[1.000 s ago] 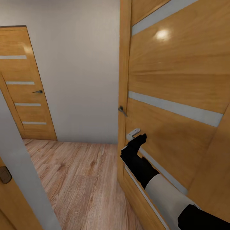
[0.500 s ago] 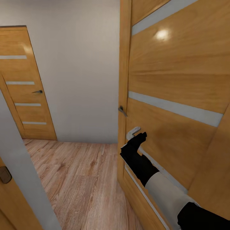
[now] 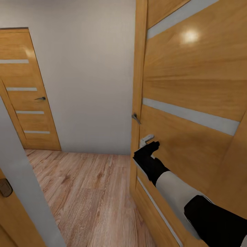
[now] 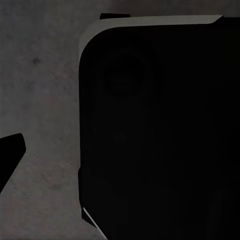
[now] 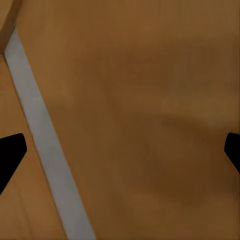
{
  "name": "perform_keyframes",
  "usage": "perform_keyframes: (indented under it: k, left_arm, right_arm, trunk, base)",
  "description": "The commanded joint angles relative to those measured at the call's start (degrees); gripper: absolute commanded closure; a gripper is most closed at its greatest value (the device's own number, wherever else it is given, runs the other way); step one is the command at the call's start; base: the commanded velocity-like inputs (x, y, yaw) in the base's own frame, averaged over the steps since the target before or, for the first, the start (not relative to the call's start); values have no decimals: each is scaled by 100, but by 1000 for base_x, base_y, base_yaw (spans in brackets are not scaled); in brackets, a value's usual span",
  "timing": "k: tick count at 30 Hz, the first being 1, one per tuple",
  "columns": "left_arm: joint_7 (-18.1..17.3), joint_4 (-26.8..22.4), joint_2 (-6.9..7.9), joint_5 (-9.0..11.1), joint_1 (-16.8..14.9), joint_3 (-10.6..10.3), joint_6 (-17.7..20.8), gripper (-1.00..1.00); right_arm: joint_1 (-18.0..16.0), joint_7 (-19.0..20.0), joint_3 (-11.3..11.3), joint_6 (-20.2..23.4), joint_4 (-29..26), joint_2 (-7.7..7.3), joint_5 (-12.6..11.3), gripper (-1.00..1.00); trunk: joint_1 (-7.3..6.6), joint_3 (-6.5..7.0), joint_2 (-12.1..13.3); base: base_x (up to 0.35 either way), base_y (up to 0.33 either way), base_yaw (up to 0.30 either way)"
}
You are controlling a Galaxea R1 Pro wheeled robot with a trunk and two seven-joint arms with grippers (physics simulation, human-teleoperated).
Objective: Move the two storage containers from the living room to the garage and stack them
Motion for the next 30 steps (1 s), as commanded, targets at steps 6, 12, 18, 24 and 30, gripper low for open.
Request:
perform_keyframes:
  k: [6, 12, 18, 24, 30]
  left_arm:
    - [7, -1, 0, 17, -2, 2, -9, -100]
    - [7, -5, 0, 17, -2, 2, -13, -100]
    - [7, -1, 0, 17, -2, 2, -9, -100]
    - [7, -2, 0, 17, -2, 2, -10, -100]
    - [7, 0, 0, 17, -2, 2, -11, -100]
  right_arm:
    - [-227, -42, 23, 44, 202, 0, 10, -100]
    - [-415, -46, 23, 36, 389, -113, -238, -100]
    - [-424, -72, 23, 35, 366, -92, -297, -100]
    - [-420, -118, 14, 40, 161, -24, -279, -100]
    - [-397, -305, 9, 234, -514, 0, -290, -100]
  trunk:
    - [0, -6, -3]
    - [0, -6, -3]
    - [0, -6, -3]
    - [0, -6, -3]
    - [0, -6, -3]
  base:
    - [0, 0, 0]
    - [0, 0, 0]
    - [0, 0, 0]
    - [0, 0, 0]
    - [0, 0, 0]
